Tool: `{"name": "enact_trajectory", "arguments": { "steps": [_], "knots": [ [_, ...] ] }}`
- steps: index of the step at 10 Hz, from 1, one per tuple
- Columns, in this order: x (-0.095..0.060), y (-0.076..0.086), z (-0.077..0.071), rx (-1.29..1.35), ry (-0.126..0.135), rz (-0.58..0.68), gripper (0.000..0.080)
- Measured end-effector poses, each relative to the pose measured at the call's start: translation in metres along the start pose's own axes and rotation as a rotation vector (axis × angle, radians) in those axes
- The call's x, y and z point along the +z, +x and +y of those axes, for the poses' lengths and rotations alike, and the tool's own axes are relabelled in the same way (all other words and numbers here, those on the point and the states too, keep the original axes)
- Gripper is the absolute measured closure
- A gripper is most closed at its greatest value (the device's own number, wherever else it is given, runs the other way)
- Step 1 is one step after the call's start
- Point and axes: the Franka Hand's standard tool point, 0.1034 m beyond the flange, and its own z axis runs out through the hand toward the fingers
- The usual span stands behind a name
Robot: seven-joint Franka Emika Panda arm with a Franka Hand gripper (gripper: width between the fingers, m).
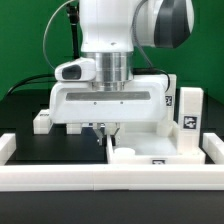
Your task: Assemble desk
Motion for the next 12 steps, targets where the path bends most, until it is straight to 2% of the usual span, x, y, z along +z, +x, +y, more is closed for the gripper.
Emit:
{"name": "enact_trajectory", "arguments": {
  "steps": [1, 3, 7, 8, 9, 11, 12],
  "knots": [
    [-0.004, 0.019, -0.001, -0.169, -0.029, 0.016, 0.0739],
    [-0.008, 0.033, -0.004, -0.478, -0.057, -0.003, 0.0739],
    [-0.007, 0.030, 0.004, -0.652, -0.074, -0.022, 0.0739],
    [-0.012, 0.038, 0.003, -0.817, -0.100, -0.016, 0.0739],
    [-0.018, 0.049, -0.002, -1.004, -0.130, 0.021, 0.0739],
    [-0.022, 0.069, -0.017, -1.223, -0.140, 0.054, 0.0739],
    [-0.020, 0.077, -0.024, -1.297, -0.156, 0.051, 0.0739]
  ]
}}
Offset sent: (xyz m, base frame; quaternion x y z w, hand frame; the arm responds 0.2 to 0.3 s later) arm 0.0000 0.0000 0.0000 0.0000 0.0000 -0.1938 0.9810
